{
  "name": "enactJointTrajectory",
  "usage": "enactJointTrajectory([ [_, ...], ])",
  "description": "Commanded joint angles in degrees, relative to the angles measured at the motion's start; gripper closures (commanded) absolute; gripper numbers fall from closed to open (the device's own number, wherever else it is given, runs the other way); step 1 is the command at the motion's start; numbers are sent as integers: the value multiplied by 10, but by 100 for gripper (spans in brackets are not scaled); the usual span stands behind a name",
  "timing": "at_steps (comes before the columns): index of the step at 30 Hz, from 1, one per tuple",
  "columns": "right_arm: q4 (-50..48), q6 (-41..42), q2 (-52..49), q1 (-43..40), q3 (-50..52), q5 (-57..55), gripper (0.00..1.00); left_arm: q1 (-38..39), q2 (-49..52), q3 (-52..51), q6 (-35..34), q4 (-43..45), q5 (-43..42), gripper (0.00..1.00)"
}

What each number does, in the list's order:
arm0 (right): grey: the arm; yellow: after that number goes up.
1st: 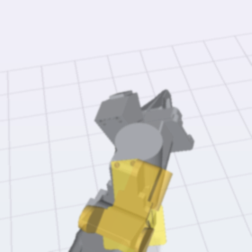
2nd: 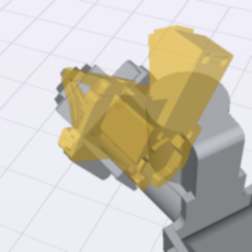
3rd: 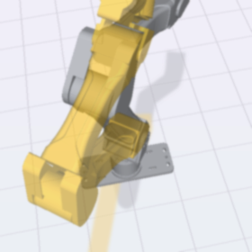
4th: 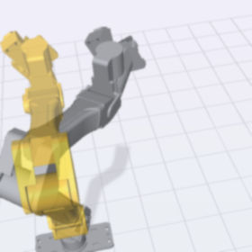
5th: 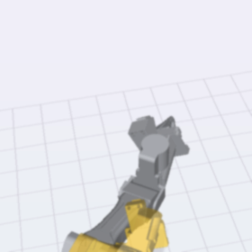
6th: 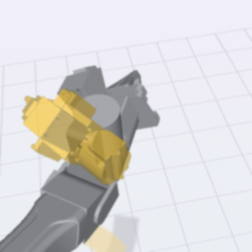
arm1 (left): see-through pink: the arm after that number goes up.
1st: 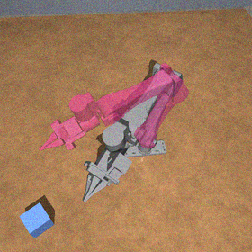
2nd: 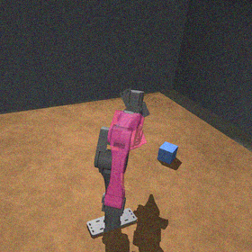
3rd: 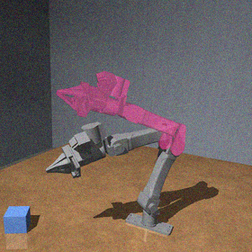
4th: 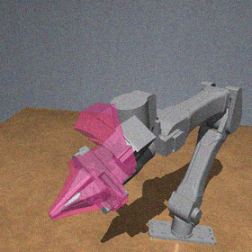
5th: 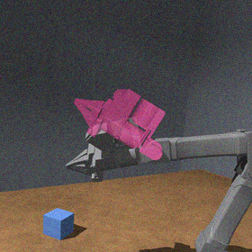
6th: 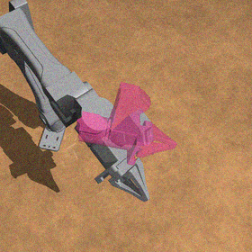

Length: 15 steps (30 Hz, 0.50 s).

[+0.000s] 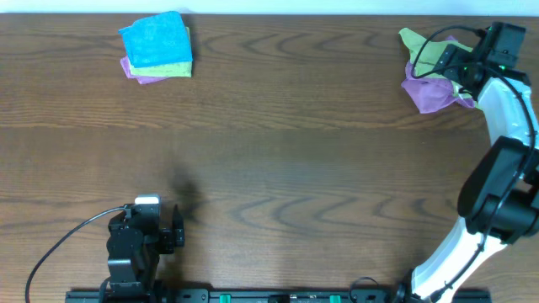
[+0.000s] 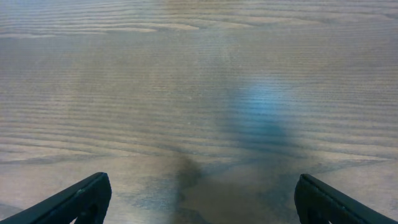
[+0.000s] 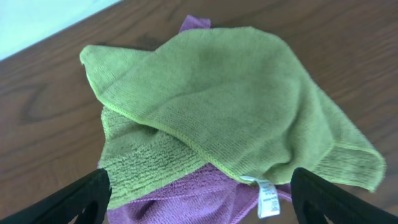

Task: Fold the cloth
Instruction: 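Reach the right gripper to the lime-green cloth on the purple cloth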

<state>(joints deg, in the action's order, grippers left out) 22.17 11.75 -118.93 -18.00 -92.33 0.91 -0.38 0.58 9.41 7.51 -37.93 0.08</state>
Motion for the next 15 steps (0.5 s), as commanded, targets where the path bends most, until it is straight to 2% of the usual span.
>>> enactJointTrajectory([
  [1, -10, 2, -24, -8, -5, 11, 9, -3, -4, -4, -4, -6, 5, 5],
  [15, -73, 0, -88, -24, -5, 10, 16, -3, -4, -4, -4, -6, 5, 5],
])
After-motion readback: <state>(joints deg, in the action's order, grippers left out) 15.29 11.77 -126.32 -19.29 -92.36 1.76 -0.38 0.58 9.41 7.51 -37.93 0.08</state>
